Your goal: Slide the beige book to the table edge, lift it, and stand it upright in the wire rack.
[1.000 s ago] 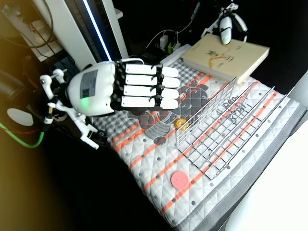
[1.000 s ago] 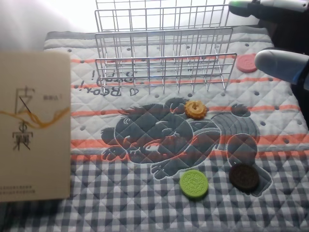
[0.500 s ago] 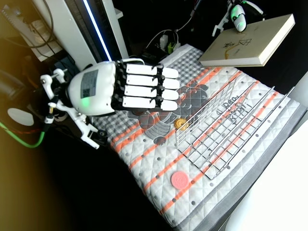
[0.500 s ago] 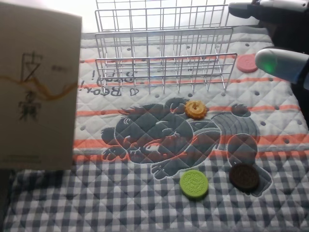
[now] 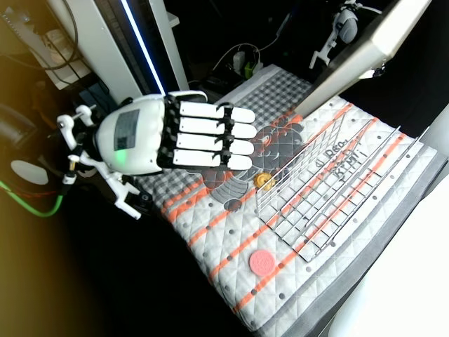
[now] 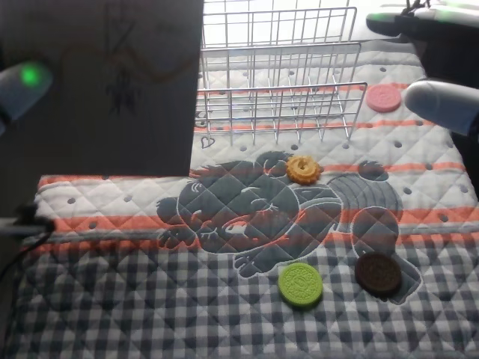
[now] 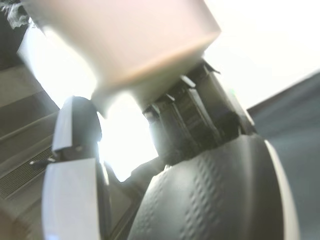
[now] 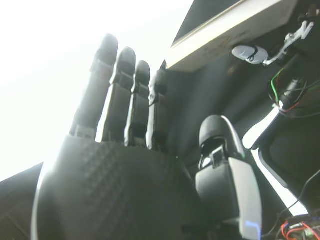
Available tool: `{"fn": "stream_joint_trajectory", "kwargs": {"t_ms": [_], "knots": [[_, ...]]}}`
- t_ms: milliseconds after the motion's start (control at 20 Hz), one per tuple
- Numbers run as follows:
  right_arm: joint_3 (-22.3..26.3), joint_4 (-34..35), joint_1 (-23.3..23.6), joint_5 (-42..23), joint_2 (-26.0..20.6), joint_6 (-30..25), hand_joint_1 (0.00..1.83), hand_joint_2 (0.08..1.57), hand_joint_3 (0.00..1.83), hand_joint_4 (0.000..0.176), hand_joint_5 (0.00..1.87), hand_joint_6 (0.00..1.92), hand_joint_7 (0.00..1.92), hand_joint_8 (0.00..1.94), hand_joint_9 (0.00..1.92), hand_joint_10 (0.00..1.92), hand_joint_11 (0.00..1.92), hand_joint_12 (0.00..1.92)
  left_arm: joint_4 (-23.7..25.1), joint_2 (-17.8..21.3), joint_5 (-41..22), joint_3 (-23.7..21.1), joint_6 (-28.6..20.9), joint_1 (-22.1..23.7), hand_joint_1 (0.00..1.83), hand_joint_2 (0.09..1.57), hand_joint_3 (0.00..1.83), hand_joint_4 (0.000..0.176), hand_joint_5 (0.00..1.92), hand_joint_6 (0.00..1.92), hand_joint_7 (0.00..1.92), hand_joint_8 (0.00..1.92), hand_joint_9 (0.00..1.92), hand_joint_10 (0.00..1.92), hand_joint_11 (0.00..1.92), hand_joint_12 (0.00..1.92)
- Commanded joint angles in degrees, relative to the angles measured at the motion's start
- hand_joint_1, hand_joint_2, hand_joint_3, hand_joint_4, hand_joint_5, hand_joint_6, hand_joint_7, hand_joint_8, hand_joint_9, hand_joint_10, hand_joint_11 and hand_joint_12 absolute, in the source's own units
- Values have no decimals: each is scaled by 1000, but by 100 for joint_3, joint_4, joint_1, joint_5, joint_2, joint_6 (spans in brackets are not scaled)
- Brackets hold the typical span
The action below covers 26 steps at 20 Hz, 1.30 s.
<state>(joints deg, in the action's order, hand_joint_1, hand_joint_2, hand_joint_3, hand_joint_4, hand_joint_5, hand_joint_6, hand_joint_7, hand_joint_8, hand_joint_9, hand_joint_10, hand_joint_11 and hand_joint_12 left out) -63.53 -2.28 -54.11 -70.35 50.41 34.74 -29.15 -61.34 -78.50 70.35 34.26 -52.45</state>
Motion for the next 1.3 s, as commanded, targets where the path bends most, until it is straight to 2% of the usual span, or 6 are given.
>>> {"fn": "stream_joint_trajectory", "kwargs": {"t_ms": [0, 100, 550, 750, 1050, 1250], "knots": [[17, 182, 21, -764, -5, -8, 146, 1313, 0, 0, 454, 4, 461, 1, 493, 5, 541, 14, 76, -45, -755, 95, -158, 180, 1366, 1150, 1, 0, 937, 961, 876, 1164, 812, 1384, 746, 1340], [11, 214, -20, -802, 16, -8, 109, 1318, 0, 0, 451, 1, 450, 0, 496, 3, 559, 17, 185, -246, -648, 293, -228, 534, 1466, 1132, 4, 0, 923, 944, 869, 1090, 923, 1231, 701, 1532], [-146, 242, -53, -842, 188, -8, 118, 1346, 4, 0, 465, 6, 455, 2, 482, 4, 549, 8, 682, -1046, 124, 1146, -294, 2029, 1372, 1119, 1, 0, 1011, 932, 944, 976, 852, 1308, 721, 1216], [-223, 237, -53, -842, 264, -8, 112, 1361, 5, 0, 456, 1, 442, 0, 479, 3, 548, 6, 682, -1293, 593, 1547, -292, 2314, 1245, 1076, 0, 0, 1183, 580, 989, 1080, 795, 1086, 366, 1509], [-281, 179, -54, -843, 296, -23, 36, 1396, 6, 0, 464, 1, 440, 0, 467, 0, 536, 0, 728, -1565, 960, 1935, -245, 2411, 1287, 1045, 0, 0, 1297, 219, 1090, 1047, 874, 1180, 477, 1622], [-314, 157, -53, -843, 331, -58, 29, 1405, 6, 0, 455, 0, 432, 0, 460, 0, 533, 0, 724, -1611, 997, 1983, -251, 2375, 1384, 1073, 2, 0, 1103, 594, 1083, 873, 936, 1223, 736, 1344]]}}
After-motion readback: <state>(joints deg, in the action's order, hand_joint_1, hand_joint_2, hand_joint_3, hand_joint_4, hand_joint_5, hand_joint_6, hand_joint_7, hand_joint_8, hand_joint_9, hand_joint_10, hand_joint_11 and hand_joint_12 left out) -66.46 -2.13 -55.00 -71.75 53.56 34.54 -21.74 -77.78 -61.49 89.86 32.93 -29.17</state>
